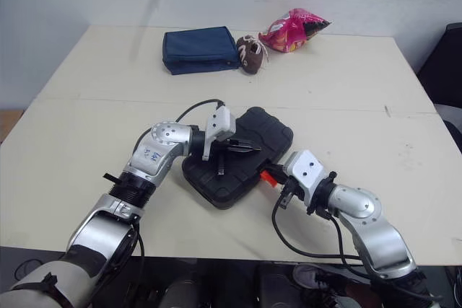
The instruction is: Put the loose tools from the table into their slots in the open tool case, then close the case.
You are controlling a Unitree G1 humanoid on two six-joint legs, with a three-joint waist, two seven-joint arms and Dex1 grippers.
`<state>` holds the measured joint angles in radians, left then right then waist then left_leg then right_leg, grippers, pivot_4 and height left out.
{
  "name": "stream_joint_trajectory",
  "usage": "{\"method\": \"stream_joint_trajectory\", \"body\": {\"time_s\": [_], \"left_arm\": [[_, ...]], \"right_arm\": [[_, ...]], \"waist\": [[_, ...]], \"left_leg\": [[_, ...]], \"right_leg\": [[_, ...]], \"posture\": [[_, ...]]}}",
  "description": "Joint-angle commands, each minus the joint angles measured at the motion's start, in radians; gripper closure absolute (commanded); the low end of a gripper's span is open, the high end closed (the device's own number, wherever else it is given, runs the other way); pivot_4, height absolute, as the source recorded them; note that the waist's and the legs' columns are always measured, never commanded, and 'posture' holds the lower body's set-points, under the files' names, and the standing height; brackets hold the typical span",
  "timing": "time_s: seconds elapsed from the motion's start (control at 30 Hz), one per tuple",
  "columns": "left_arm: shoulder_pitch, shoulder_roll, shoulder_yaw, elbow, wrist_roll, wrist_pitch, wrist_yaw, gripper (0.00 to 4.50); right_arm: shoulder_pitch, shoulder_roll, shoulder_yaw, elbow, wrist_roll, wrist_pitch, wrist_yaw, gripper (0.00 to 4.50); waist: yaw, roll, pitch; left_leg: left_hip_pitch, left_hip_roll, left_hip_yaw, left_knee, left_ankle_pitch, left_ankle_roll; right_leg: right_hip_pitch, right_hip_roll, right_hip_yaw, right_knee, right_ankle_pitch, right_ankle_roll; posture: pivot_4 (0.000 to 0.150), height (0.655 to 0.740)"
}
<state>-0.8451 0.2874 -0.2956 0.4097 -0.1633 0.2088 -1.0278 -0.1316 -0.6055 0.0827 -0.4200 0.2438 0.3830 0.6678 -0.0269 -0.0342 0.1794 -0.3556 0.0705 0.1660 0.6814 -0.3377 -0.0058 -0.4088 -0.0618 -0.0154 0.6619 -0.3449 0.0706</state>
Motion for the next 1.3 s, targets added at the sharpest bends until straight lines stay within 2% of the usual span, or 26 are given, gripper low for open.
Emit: {"method": "stream_joint_trajectory", "body": {"time_s": [0.03,0.2,0.4,0.73,0.97,1.3], "left_arm": [[0.052,0.003,-0.029,0.031,0.041,0.036,0.002,4.48],[0.072,0.009,-0.023,0.018,0.045,0.057,0.006,4.48],[0.086,0.012,-0.019,0.001,0.046,0.076,0.014,4.48],[0.105,0.022,-0.014,-0.032,0.044,0.106,0.02,4.48],[0.121,0.029,-0.023,-0.052,0.049,0.122,0.019,4.48],[0.127,0.048,-0.09,-0.046,0.106,0.132,0.011,4.48]], "right_arm": [[-0.036,0.004,0.003,-0.029,-0.001,0.015,0.0,4.5],[-0.074,0.004,0.037,-0.033,-0.012,0.054,0.012,4.5],[-0.042,-0.039,0.049,-0.048,-0.031,0.097,0.034,4.5],[0.108,-0.157,0.009,-0.067,-0.011,0.152,0.1,4.5],[0.074,-0.036,0.046,0.028,-0.027,0.124,0.038,4.5],[0.008,0.079,0.094,0.117,-0.044,0.03,0.044,4.5]], "waist": [[-0.001,0.001,0.0],[-0.003,0.001,-0.002],[-0.003,0.003,-0.008],[-0.004,0.006,-0.013],[-0.005,0.006,-0.015],[-0.003,0.008,-0.02]], "left_leg": [[0.0,0.0,0.0,0.0,0.0,0.0],[0.001,0.0,0.0,0.0,0.0,0.0],[0.002,0.001,0.0,-0.001,0.0,0.0],[0.003,0.0,0.0,-0.003,0.0,0.0],[0.003,0.001,0.0,-0.003,-0.001,-0.001],[0.005,0.002,0.001,-0.004,-0.001,-0.001]], "right_leg": [[0.0,0.0,0.0,0.0,0.0,0.0],[0.0,0.0,0.0,0.0,0.0,0.0],[0.001,0.0,0.0,0.0,0.0,0.0],[0.002,0.0,0.001,-0.001,0.0,0.0],[0.002,0.001,0.001,-0.001,0.0,0.0],[0.003,0.002,0.001,-0.001,-0.001,-0.001]], "posture": [[0.15,0.74],[0.15,0.74],[0.15,0.74],[0.15,0.74],[0.15,0.74],[0.15,0.74]]}}
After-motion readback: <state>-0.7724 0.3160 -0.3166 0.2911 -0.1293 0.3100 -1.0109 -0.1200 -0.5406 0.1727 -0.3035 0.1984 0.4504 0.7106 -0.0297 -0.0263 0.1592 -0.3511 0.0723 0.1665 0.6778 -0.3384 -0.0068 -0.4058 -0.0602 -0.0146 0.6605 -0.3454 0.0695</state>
